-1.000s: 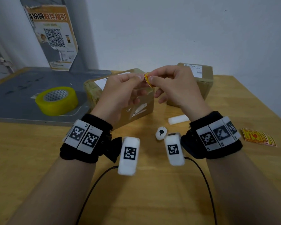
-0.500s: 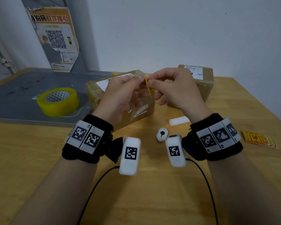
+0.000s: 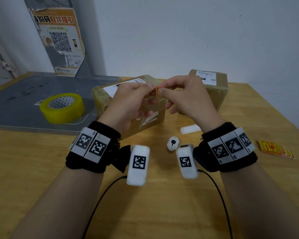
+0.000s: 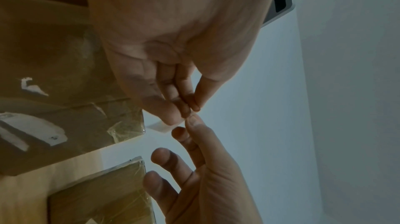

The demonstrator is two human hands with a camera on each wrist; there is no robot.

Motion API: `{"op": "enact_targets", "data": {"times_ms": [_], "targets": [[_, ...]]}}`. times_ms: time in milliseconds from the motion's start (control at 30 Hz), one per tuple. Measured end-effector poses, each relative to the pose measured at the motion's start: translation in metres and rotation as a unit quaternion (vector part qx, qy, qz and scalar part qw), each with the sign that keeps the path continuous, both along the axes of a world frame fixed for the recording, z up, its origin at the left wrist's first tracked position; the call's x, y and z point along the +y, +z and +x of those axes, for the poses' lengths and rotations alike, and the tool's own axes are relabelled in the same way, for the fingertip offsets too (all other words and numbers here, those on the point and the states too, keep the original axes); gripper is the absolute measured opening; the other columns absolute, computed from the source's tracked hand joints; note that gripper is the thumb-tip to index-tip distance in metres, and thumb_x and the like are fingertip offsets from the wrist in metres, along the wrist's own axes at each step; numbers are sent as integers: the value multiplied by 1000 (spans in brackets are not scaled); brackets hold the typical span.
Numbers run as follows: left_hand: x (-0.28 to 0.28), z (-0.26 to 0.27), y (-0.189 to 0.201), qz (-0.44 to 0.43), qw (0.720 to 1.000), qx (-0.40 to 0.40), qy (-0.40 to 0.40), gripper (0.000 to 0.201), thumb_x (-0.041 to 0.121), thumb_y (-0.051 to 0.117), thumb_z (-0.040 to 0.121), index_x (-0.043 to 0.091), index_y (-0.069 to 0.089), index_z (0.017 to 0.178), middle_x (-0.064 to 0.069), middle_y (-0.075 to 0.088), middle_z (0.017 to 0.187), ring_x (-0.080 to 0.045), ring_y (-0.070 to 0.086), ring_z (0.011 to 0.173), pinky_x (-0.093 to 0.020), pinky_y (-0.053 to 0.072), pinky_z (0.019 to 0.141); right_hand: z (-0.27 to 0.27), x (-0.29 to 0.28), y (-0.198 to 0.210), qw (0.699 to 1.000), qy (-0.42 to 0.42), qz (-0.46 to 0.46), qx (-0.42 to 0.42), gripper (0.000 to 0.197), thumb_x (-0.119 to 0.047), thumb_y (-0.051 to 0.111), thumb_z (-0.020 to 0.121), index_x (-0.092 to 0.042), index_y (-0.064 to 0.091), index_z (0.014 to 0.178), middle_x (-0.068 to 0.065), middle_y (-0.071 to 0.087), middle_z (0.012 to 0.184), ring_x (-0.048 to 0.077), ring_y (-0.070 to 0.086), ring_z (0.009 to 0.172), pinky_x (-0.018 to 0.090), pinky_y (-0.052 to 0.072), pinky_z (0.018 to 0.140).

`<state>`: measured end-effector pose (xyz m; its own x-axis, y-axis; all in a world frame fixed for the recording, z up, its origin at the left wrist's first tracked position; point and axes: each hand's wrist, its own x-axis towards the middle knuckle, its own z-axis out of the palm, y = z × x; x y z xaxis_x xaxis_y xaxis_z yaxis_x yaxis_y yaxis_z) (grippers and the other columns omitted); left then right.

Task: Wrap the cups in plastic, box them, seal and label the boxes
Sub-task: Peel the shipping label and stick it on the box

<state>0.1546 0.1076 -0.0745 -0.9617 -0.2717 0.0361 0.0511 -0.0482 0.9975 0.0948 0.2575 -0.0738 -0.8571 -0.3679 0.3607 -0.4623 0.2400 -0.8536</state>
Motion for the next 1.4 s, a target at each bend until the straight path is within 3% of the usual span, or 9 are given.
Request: {"op": "enact_targets", "data": {"times_ms": [267, 433, 567, 700, 800, 967, 1200, 1333, 1400], "targets": [[1, -5, -5, -33, 999, -4, 12, 21, 21, 60, 102, 8, 73, 92, 3, 69, 70, -9, 63, 66, -24, 53, 51, 2, -2, 0, 1000, 0, 0, -17, 8, -19, 75, 92, -21, 78, 86, 7, 74, 80, 19, 70, 58, 35, 61, 52], [3, -6, -9, -66, 998, 13, 13, 23, 20, 57, 100, 4, 69, 88, -8, 57, 76, -10, 52, 59, -23, 44, 48, 6, -2, 1, 999, 7, -11, -51, 18, -35, 77, 91, -17, 81, 89, 0, 78, 82, 23, 74, 64, 35, 62, 53], [2, -8, -11, -84, 996, 15, 24, 24, 22, 59, 101, 5, 64, 86, -4, 50, 70, -8, 47, 52, -22, 40, 45, 4, -1, 1, 996, 11, -17, -83, 13, -27, 75, 94, -15, 81, 92, 3, 78, 85, 22, 72, 63, 33, 60, 52], [2, -9, -12, -86, 996, 20, 26, 34, 23, 59, 101, 11, 59, 69, 0, 49, 59, -12, 44, 51, -23, 37, 44, 3, -2, 1, 995, 8, -21, -93, 13, -22, 73, 95, -12, 79, 89, 7, 77, 83, 25, 72, 63, 35, 61, 54], [1, -10, -12, -88, 995, 19, 39, 30, 21, 58, 99, 10, 58, 71, -2, 49, 61, -14, 43, 52, -25, 35, 46, 3, -2, 1, 995, 1, -33, -95, 14, -20, 71, 94, -8, 78, 90, 8, 76, 82, 24, 70, 62, 35, 60, 53], [-7, -14, -16, -81, 995, 11, 64, 26, 22, 57, 98, 12, 58, 74, -4, 50, 69, -11, 44, 54, -25, 37, 49, -3, 5, 3, 984, -15, -120, -129, 16, -17, 69, 96, -3, 74, 92, 8, 74, 78, 28, 68, 58, 35, 58, 54], [-14, -19, -20, -78, 992, 3, 98, 24, 25, 56, 99, 14, 62, 78, 1, 55, 70, -8, 49, 57, -22, 41, 48, -16, 20, 1, 939, -59, -276, -198, 16, -16, 61, 97, -2, 66, 101, 8, 67, 75, 27, 63, 58, 39, 58, 58], [-6, -19, -23, -71, 993, 2, 97, 26, 20, 53, 99, 11, 61, 75, -1, 55, 64, -11, 49, 56, -21, 39, 46, -20, 26, -2, 927, -122, -311, -172, 14, -14, 59, 98, -2, 66, 99, 11, 67, 79, 28, 64, 57, 44, 59, 61], [7, -24, -27, -62, 996, -1, 57, 25, 21, 55, 99, 8, 65, 80, -10, 65, 72, -14, 54, 61, -22, 40, 47, -20, 29, 1, 933, -141, -299, -140, 11, -12, 60, 97, -4, 66, 93, 11, 68, 81, 27, 64, 55, 44, 60, 60]]}}
